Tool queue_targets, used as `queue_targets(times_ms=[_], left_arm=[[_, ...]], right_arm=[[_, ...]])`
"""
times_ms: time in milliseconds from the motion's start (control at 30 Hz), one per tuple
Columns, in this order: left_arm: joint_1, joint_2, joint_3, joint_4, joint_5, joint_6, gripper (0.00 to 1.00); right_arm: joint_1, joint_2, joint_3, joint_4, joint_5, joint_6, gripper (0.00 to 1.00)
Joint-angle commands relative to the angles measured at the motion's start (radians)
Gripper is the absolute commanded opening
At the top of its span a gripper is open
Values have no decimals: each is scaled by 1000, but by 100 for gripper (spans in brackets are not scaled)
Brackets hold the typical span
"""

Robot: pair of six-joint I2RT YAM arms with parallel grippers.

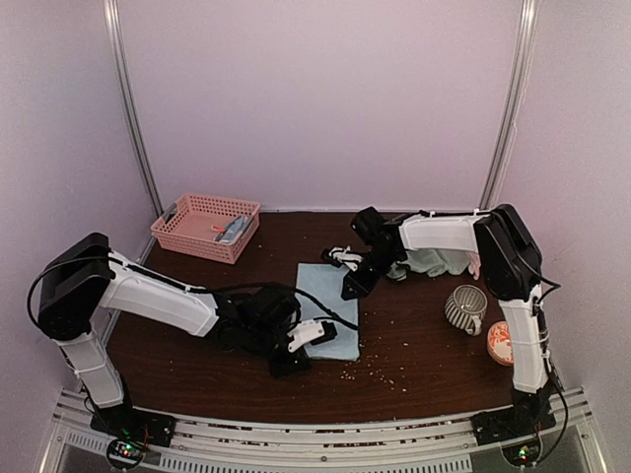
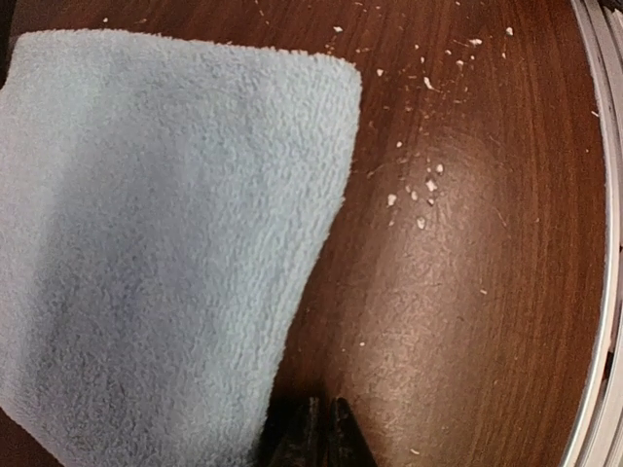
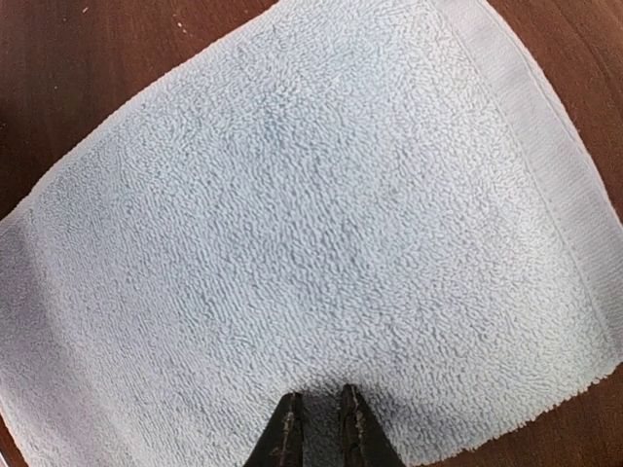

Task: Roll the towels
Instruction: Rotate the towel at the center of the board, then pick up the towel from the center of the board.

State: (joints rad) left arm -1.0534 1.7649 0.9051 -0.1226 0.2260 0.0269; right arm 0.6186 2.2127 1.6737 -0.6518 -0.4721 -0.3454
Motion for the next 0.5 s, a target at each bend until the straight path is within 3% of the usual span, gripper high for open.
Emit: queue_targets(times_ms=[0,233,333,400,467], left_arm=[[-17,14,-13,82,-1,-49,4],[-41,-15,1,81,-4,-61,6],[-56,-86,41,-9,-54,-39,22],[-59,-160,53,-35,-127,-41,36],[-59,-234,35,-17,-197,-30,43]], right_arm=[[31,40,50,-50,53,-41,14],[45,101,158,-80,39,-81,15],[42,84,216,-131,30,-99,17],[38,35,238,-165,-22,-99,23],[35,-38,226,-166,-78,-87,29]])
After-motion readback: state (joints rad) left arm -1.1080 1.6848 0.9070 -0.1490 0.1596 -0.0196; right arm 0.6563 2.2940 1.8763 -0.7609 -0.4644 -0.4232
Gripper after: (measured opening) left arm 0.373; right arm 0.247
